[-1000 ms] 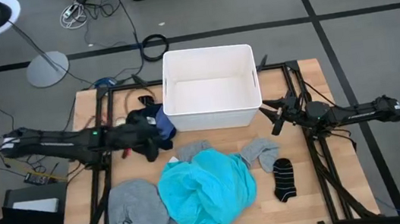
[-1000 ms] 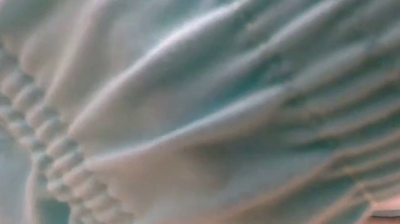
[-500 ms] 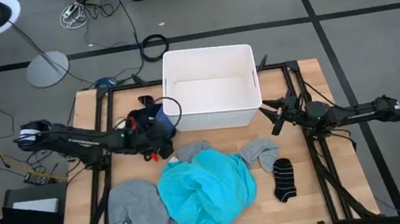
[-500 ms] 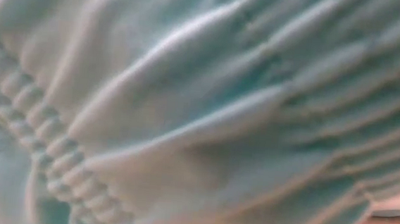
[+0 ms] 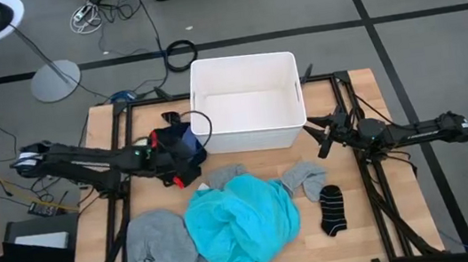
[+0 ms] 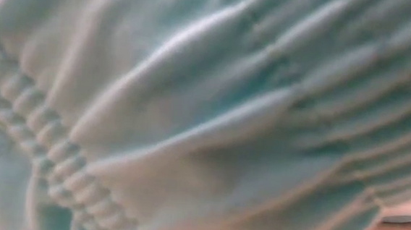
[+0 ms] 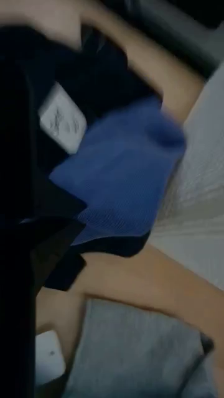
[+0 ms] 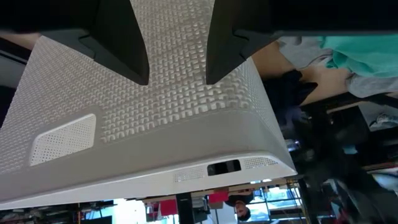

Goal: Sort clothes
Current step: Put the top blue sock into the white laundry bin

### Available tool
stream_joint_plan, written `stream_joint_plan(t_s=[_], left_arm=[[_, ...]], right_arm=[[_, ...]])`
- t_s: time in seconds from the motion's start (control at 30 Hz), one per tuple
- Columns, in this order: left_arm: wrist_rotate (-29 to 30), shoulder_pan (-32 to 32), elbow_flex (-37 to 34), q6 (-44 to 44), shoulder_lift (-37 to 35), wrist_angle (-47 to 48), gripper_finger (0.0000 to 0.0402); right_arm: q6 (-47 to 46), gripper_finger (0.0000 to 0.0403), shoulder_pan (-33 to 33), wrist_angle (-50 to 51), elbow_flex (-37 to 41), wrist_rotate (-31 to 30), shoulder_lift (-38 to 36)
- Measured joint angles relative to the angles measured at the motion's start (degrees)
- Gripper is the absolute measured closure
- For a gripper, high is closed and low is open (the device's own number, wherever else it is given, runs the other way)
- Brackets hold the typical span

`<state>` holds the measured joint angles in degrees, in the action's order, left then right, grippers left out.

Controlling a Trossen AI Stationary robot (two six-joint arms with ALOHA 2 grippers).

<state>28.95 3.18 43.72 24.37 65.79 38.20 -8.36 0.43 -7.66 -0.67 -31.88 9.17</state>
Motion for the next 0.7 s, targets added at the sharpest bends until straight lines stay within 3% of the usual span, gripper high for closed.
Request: stream_joint_plan(t_s=[0.27,0.5,0.7], left_arm=[[3.99,2.24,22.59,1.37,-3.87,19.93,0.0400],[4.01,-1.19,41.92,-8.88,1.49,18.99,0.0401],[0.73,-7.44,60.62,-21.02,12.60,17.96,0.0401]], right_arm=[[-0.02,0.0238,0.02,-0.26,0.00,0.00,0.00],[-0.02,0.0238,0.00,-0.46,0.00,0.00,0.00],[-0.02,0.0238,0.01,-0.48,0.00,0.00,-0.01]])
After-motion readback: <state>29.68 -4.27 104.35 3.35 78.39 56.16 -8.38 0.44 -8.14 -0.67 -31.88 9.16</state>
